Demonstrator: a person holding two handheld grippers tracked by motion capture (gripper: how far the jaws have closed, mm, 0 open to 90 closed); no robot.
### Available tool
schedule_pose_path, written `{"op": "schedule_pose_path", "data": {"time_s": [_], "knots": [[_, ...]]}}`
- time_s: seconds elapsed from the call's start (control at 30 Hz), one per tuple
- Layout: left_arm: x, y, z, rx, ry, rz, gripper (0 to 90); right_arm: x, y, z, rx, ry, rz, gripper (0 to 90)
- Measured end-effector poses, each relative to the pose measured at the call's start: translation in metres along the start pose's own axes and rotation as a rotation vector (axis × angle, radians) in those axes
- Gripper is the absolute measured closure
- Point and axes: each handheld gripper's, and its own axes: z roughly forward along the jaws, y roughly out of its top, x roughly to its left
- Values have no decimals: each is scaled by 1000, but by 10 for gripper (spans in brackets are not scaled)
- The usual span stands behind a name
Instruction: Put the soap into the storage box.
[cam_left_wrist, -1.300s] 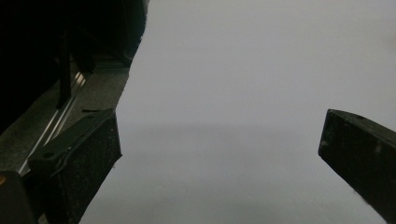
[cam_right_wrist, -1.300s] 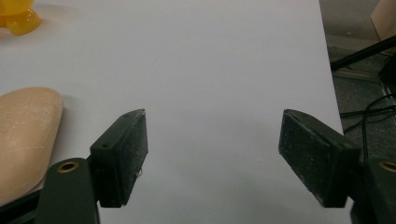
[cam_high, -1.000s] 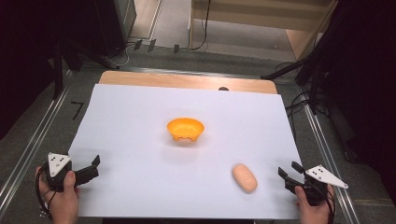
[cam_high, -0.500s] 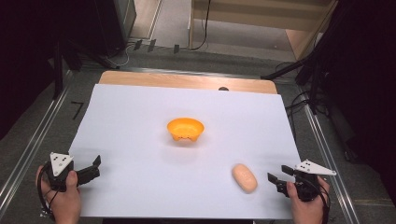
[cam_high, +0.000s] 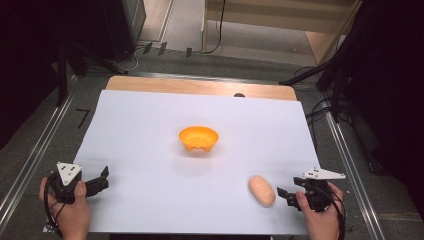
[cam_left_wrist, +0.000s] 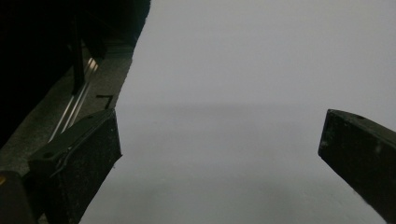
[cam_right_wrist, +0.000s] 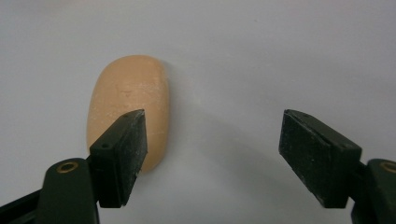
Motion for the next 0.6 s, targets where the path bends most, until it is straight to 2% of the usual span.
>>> {"op": "schedule_pose_path", "data": {"time_s": [0.2, 0.23, 0.37, 0.6], "knots": [[-1, 0, 0, 9, -9, 9, 0, 14, 13, 5, 47, 24, -33, 224], [0, 0, 0, 5, -13, 9, 0, 20, 17, 8, 71, 23, -42, 224], [1, 0, 1, 6, -20, 2, 0, 28, 21, 12, 95, 41, -53, 215], [0, 0, 0, 7, -26, 13, 0, 42, 24, 23, 142, 68, -86, 191]]}}
